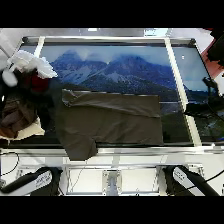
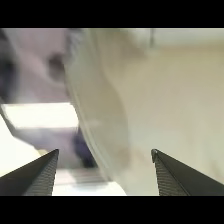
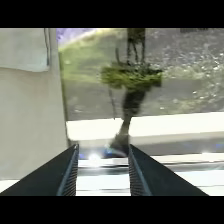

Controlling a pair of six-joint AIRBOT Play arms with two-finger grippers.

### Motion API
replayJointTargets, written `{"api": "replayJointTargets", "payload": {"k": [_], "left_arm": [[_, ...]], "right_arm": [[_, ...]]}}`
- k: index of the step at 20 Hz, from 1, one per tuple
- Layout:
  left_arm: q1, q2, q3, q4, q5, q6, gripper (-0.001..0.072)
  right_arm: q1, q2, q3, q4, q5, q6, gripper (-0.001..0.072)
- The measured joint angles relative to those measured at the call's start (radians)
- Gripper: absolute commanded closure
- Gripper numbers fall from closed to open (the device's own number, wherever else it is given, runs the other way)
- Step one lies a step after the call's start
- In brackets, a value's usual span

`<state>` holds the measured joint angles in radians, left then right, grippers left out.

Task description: Fold the shirts.

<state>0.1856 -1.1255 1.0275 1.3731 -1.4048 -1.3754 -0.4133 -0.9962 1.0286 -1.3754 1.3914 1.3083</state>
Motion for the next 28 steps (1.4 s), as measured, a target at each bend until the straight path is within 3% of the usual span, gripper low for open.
{"api": "replayJointTargets", "payload": {"k": [3,7,10,11,19,20,22,23,24,28], "left_arm": [[0.047,0.142,-0.324,-0.117,-0.006,0.007,0.0046],[0.067,0.201,-0.555,-0.256,-0.008,-0.014,0.0053],[0.072,0.204,-0.613,-0.290,0.013,-0.041,0.0064],[0.072,0.201,-0.624,-0.290,0.022,-0.056,0.0122],[0.074,0.168,-0.648,-0.258,0.163,-0.115,0.0141],[0.074,0.160,-0.648,-0.264,0.167,-0.118,0.0200],[0.074,0.138,-0.649,-0.290,0.188,-0.107,0.0448],[0.074,0.130,-0.649,-0.309,0.206,-0.093,0.0607],[0.074,0.125,-0.649,-0.329,0.206,-0.080,0.0695],[0.074,0.114,-0.649,-0.401,0.212,-0.019,0.0696]], "right_arm": [[-0.040,0.040,-0.042,0.069,-0.002,0.001,0.0336],[-0.056,0.058,-0.082,0.121,-0.016,0.001,0.0336],[-0.061,0.062,-0.094,0.142,-0.029,-0.003,0.0337],[-0.061,0.063,-0.096,0.147,-0.033,-0.005,0.0337],[-0.062,0.064,-0.100,0.180,-0.043,-0.023,0.0337],[-0.062,0.064,-0.100,0.183,-0.045,-0.024,0.0337],[-0.062,0.064,-0.100,0.185,-0.044,-0.025,0.0337],[-0.062,0.064,-0.100,0.186,-0.043,-0.025,0.0337],[-0.062,0.064,-0.101,0.189,-0.042,-0.025,0.0337],[-0.062,0.065,-0.111,0.203,-0.024,-0.019,0.0336]]}}
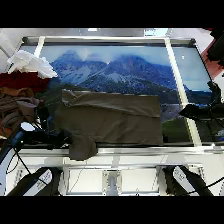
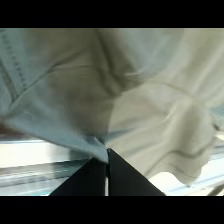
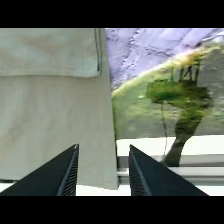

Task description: Fold the shirts.

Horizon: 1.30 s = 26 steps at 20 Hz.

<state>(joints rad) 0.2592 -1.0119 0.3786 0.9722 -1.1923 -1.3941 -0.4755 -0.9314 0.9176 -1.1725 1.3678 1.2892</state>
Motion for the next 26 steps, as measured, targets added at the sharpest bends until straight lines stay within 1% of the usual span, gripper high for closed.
{"api": "replayJointTargets", "payload": {"k": [3,6,8,11,17,23,24,25,26], "left_arm": [[0.000,-0.003,0.000,-0.020,-0.005,0.020,0.0696],[0.000,-0.004,0.000,-0.031,-0.008,0.041,0.0696],[0.000,-0.004,0.000,-0.032,-0.008,0.050,0.0696],[0.000,-0.004,0.000,-0.037,-0.008,0.060,0.0696],[0.000,-0.004,0.000,-0.043,-0.008,0.066,0.0696],[0.000,-0.004,0.000,-0.045,-0.007,0.067,0.0696],[0.000,-0.004,0.000,-0.045,-0.006,0.067,0.0696],[0.000,-0.004,0.000,-0.045,-0.006,0.067,0.0696],[0.000,-0.004,0.000,-0.045,-0.006,0.067,0.0696]], "right_arm": [[0.000,0.000,-0.090,0.018,0.066,0.042,0.0336],[-0.003,0.000,-0.261,0.021,0.122,0.076,0.0335],[-0.003,0.000,-0.370,0.023,0.120,0.090,0.0303],[-0.005,-0.005,-0.458,0.032,0.067,0.125,0.0298],[-0.005,-0.024,-0.508,0.096,-0.060,0.185,0.0300],[-0.005,-0.048,-0.581,0.120,-0.119,0.223,0.0302],[-0.005,-0.049,-0.594,0.128,-0.126,0.227,0.0332],[-0.005,-0.050,-0.602,0.128,-0.134,0.230,0.0437],[-0.005,-0.051,-0.610,0.127,-0.146,0.230,0.0512]]}}
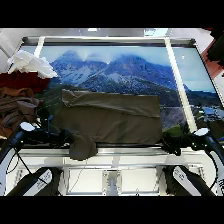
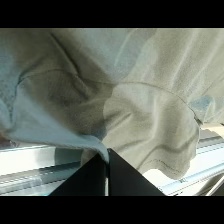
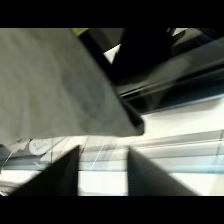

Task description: Fold the shirts.

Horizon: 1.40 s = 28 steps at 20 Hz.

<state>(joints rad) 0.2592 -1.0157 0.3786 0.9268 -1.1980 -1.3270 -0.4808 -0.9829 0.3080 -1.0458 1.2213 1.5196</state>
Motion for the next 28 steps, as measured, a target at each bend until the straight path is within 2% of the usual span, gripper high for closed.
{"api": "replayJointTargets", "payload": {"k": [6,7,8,9,14,18,23,25,28], "left_arm": [[0.000,0.000,0.001,-0.005,0.013,0.015,0.0696],[0.000,0.000,0.001,-0.006,0.013,0.016,0.0696],[0.000,0.000,0.002,-0.006,0.014,0.017,0.0696],[0.000,0.000,0.002,-0.007,0.015,0.018,0.0696],[0.000,0.006,0.042,-0.041,-0.015,0.052,0.0697],[0.002,0.060,0.204,-0.069,-0.109,0.097,0.0697],[-0.003,0.136,0.407,-0.088,-0.178,0.092,0.0699],[-0.024,0.147,0.452,-0.091,-0.133,0.078,0.0700],[-0.088,0.126,0.502,-0.032,0.010,0.037,0.0700]], "right_arm": [[0.000,-0.001,-0.011,0.071,-0.113,-0.018,0.0514],[0.000,-0.001,-0.011,0.076,-0.126,-0.021,0.0562],[0.000,-0.001,-0.011,0.076,-0.135,-0.023,0.0643],[0.000,-0.002,-0.011,0.077,-0.148,-0.025,0.0679],[0.000,0.000,0.029,0.088,-0.146,-0.096,0.0681],[0.000,0.049,0.174,0.132,-0.014,-0.140,0.0681],[0.001,0.114,0.388,0.146,0.111,-0.155,0.0683],[0.007,0.122,0.436,0.148,0.125,-0.155,0.0683],[0.046,0.104,0.476,0.156,0.080,-0.155,0.0683]]}}
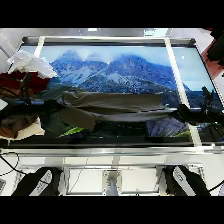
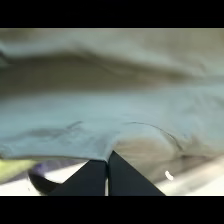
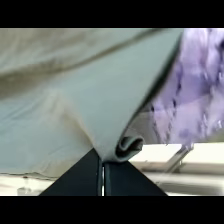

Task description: Fold the shirts.

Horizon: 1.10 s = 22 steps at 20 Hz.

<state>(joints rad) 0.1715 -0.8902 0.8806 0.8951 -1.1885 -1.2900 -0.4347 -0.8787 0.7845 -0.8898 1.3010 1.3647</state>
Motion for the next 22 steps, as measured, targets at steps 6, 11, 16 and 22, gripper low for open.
{"api": "replayJointTargets", "payload": {"k": [6,11,16,22], "left_arm": [[-0.137,-0.277,0.157,0.206,0.209,-0.142,0.0700],[-0.169,-0.547,0.335,0.309,0.317,-0.250,0.0699],[-0.191,-0.712,0.406,0.342,0.365,-0.275,0.0698],[-0.196,-0.766,0.446,0.358,0.356,-0.282,0.0297]], "right_arm": [[0.151,-0.203,0.119,-0.010,-0.207,0.021,0.0683],[0.198,-0.446,0.236,-0.052,-0.355,0.066,0.0683],[0.256,-0.639,0.274,-0.071,-0.462,0.069,0.0681],[0.274,-0.711,0.328,-0.084,-0.455,0.060,0.0578]]}}
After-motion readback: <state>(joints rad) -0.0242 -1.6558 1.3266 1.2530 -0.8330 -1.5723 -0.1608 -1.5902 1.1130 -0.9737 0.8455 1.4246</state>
